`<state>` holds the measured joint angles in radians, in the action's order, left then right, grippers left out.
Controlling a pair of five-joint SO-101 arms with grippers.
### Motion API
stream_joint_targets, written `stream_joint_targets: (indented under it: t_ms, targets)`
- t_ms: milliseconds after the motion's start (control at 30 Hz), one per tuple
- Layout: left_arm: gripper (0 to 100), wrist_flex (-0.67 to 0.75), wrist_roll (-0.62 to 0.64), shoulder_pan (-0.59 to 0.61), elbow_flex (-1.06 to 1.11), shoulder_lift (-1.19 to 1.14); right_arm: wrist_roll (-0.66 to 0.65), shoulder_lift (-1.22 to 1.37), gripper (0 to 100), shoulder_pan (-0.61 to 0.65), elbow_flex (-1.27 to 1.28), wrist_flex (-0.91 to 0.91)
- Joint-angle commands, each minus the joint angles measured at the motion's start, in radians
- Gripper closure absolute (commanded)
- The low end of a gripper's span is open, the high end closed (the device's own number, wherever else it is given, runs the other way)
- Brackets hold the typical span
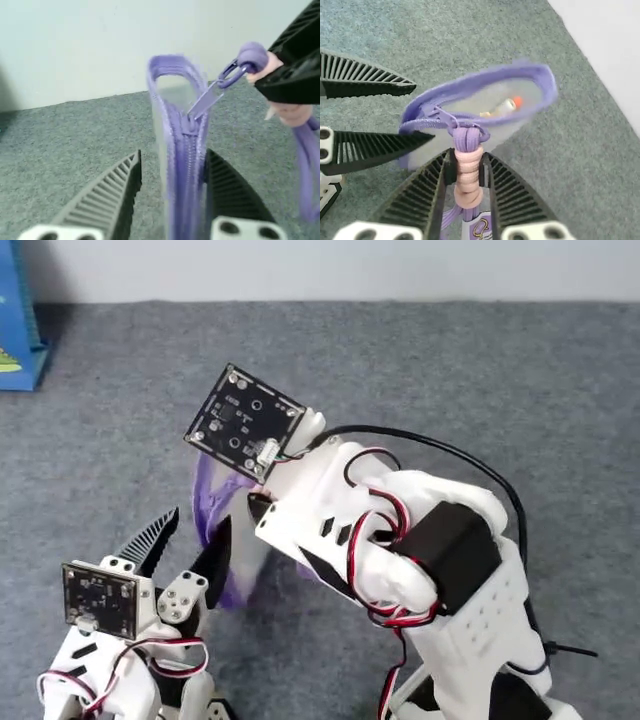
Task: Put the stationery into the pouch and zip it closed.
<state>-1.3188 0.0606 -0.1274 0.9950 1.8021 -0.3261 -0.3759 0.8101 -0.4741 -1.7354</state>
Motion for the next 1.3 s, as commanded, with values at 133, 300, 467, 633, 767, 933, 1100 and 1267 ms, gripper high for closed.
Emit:
stream_joint_targets:
  t_ms: [133,300,467,633,767,933,1100,1267]
  targets:
    - [90,0.029,-0.014,0.000,-0.044,-0.015,0.011,-0.033,99.1,-0.002,-0.046,-0.028]
    - [98,0.034,-0.014,0.000,-0.045,-0.015,0.011,-0.033,99.1,-0.002,-0.046,-0.033]
    - [94,0.041,-0.014,0.006,-0.045,-0.015,0.011,-0.036,99.1,-0.002,-0.044,-0.035]
    - [78,0.017,-0.008,0.008,-0.045,-0.014,0.008,-0.041,99.1,-0.004,-0.044,-0.036]
    - [71,-0.009,-0.008,0.008,-0.044,0.020,0.002,-0.033,99.1,-0.004,-0.044,-0.036]
    - [71,0.000,-0.012,0.005,-0.039,0.018,0.002,-0.039,99.1,-0.002,-0.044,-0.036]
    - [71,0.018,-0.012,0.000,-0.036,0.014,0.005,-0.042,99.1,0.002,-0.044,-0.050]
    - [78,0.109,-0.012,-0.002,0.027,0.012,0.008,-0.042,99.1,0.002,-0.044,-0.053]
